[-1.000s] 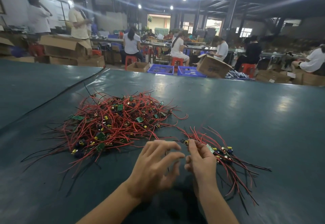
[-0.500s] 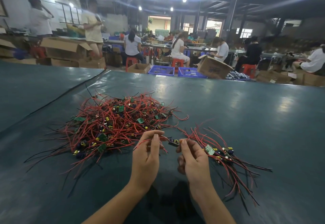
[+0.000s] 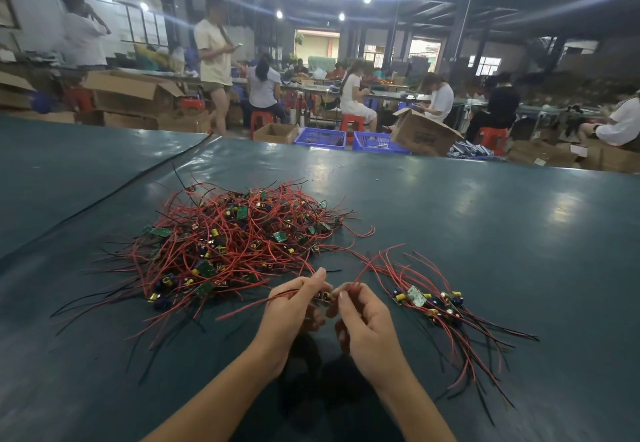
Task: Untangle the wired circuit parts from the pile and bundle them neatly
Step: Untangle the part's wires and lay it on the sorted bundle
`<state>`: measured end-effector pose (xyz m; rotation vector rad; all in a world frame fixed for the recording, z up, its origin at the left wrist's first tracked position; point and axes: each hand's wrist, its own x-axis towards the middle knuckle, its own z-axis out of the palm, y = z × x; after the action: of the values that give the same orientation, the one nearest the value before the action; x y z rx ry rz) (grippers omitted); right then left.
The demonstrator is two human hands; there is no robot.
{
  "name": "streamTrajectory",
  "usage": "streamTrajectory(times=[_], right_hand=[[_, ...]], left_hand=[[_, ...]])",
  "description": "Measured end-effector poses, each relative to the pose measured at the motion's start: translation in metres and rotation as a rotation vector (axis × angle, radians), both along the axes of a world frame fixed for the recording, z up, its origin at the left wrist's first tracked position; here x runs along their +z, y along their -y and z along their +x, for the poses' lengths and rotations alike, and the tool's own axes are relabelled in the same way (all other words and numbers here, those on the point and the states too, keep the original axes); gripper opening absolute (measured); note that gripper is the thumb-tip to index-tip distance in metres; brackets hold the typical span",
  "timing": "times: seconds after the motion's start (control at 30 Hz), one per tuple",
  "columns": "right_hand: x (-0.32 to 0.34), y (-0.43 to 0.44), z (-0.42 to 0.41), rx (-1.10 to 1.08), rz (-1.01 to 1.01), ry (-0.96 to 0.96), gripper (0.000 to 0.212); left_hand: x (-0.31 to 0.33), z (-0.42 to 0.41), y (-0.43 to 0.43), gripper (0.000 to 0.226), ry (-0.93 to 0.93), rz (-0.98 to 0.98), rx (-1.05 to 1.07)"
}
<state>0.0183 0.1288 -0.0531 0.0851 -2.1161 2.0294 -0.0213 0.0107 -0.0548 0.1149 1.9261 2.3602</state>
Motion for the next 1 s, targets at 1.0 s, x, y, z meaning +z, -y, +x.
streamTrajectory(times=[1.0], right_hand=[[-0.002,0.007,-0.001,-0.239,-0.016,0.043,0.034]], left_hand=[[-0.005,0.005,-0.008,0.038,-0.194,-0.173,-0.074]])
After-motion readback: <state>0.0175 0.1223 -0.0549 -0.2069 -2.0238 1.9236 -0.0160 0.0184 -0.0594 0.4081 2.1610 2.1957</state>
